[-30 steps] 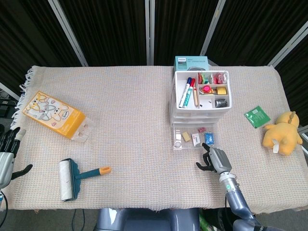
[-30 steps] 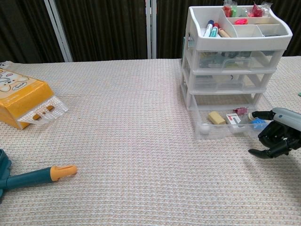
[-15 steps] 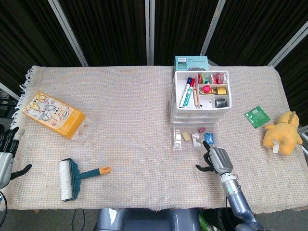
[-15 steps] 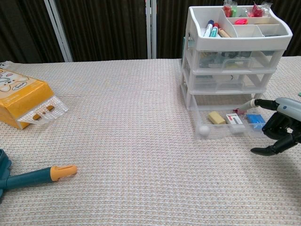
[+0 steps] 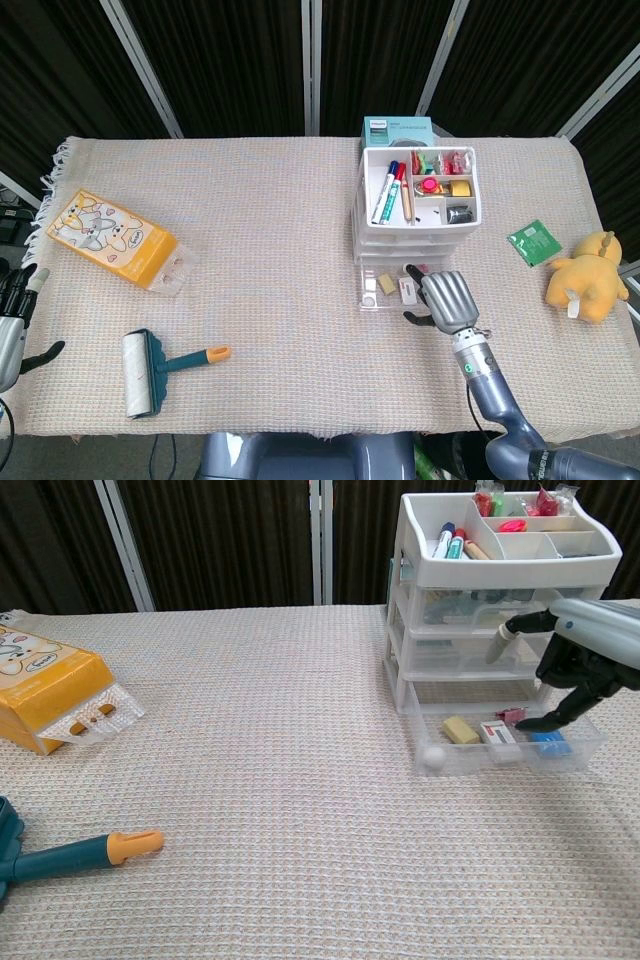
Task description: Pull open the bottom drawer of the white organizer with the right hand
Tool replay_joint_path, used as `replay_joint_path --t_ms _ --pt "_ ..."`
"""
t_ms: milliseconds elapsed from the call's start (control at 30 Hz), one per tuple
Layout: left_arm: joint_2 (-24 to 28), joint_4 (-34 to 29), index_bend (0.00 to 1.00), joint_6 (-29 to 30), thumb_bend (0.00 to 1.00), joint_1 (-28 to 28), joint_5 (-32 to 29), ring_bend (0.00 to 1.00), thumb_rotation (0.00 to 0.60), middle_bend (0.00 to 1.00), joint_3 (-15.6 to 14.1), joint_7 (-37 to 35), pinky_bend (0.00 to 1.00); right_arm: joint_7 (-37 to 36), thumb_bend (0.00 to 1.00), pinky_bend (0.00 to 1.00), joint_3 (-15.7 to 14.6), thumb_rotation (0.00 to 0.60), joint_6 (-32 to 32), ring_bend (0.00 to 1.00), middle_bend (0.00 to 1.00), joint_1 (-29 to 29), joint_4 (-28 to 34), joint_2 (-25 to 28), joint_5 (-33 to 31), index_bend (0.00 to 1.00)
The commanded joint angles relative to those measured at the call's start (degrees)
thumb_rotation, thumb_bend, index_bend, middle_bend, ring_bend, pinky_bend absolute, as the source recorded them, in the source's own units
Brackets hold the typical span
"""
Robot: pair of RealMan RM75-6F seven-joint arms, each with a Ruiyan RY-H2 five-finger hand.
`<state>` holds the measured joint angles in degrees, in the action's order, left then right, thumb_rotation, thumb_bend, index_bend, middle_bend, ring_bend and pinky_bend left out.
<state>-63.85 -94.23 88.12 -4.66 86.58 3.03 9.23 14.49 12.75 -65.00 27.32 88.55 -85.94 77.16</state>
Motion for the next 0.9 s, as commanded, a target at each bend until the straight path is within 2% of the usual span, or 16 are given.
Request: replay_joint_path --t_ms 33,467,900 --pt "0.00 0.00 0.00 -0.06 0.13 -0.02 -0.11 0.00 0.600 0.00 0.06 0.02 0.00 2.49 0.03 0.74 0.34 0.600 1.22 0.98 1.00 2.03 -2.26 -0.60 0.78 0.38" --pt "-0.02 0.17 0.00 -1.04 0.12 -0.35 -0.90 0.00 0.600 0.00 0.25 0.00 0.00 12.92 0.00 0.74 -0.06 0.600 5.72 0.99 1.00 6.98 -8.18 -5.05 -4.16 0.36" --pt "-0.12 0.30 0.00 -2.14 0.13 -0.84 -1.74 0.00 0.600 0.00 0.45 0.15 0.00 11.83 0.00 0.74 -0.03 0.600 7.04 0.99 1.00 9.73 -14.28 -8.52 -5.64 0.36"
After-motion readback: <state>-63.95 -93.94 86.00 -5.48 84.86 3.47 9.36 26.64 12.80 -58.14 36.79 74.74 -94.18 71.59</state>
